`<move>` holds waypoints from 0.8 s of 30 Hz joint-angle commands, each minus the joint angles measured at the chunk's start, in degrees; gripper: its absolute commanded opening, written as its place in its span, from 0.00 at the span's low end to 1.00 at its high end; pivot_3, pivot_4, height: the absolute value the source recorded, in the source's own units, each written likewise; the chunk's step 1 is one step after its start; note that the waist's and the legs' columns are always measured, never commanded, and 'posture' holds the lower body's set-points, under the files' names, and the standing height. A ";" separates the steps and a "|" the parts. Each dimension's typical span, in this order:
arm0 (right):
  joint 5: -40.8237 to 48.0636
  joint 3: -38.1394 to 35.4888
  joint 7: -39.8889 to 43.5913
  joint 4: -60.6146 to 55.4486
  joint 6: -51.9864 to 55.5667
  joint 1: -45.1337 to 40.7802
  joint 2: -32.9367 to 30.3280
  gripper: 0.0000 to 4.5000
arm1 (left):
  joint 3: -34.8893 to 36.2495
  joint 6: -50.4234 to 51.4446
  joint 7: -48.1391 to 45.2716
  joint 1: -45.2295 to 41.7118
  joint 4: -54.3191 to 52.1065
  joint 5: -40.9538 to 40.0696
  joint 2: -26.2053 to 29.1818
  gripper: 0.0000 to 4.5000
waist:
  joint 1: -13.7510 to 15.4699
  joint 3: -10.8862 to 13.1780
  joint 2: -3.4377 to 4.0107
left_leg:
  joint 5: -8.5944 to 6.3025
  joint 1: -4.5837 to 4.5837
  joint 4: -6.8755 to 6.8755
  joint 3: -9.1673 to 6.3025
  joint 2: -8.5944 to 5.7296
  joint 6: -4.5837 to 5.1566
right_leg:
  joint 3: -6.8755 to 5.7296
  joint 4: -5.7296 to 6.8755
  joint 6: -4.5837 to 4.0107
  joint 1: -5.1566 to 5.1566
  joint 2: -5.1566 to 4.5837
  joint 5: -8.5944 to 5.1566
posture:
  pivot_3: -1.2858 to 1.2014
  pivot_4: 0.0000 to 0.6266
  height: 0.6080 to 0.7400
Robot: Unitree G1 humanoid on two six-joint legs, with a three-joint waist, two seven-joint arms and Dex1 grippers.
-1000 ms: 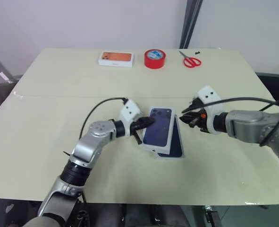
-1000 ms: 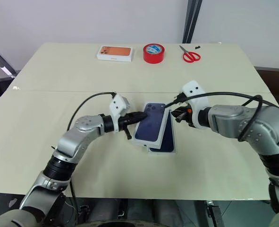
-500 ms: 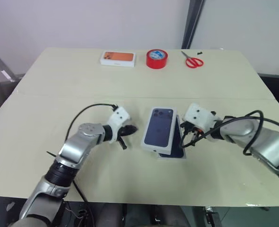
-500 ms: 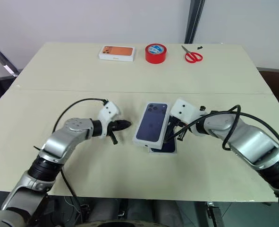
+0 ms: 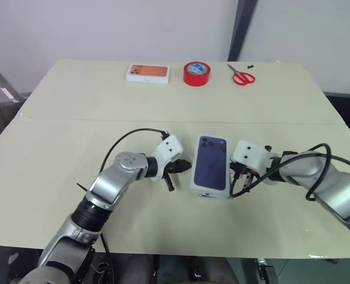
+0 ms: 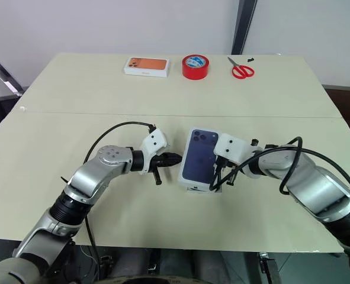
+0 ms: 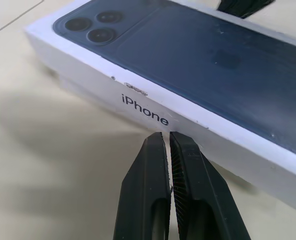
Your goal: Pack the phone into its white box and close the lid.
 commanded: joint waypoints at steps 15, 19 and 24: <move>-7.68 -1.61 1.90 0.56 -3.02 0.03 5.36 0.01 | -1.97 0.50 -1.28 -0.98 -2.62 -0.31 -0.41 0.05 | -0.06 0.00 0.00 | 0.00 0.05 0.02 0.00 -0.01 0.00 | 0.01 0.05 0.00 0.02 0.01 0.00 | 0.52 0.24 1.00; -8.65 -1.54 2.65 0.66 -3.08 0.07 6.03 0.01 | -1.78 0.29 -0.72 -0.99 -2.06 -0.03 -0.58 0.05 | -0.08 0.00 0.00 | 0.00 0.05 0.02 0.00 -0.01 -0.01 | 0.01 0.05 0.00 0.02 0.01 0.00 | 0.52 0.24 1.00; -9.66 -1.70 3.10 1.01 -2.96 0.09 6.87 0.01 | -1.48 -0.20 0.28 -0.95 -1.27 0.31 -0.79 0.05 | -0.12 0.00 0.00 | 0.00 0.05 0.02 0.00 -0.01 -0.01 | 0.01 0.06 0.00 0.02 0.01 0.00 | 0.52 0.24 1.00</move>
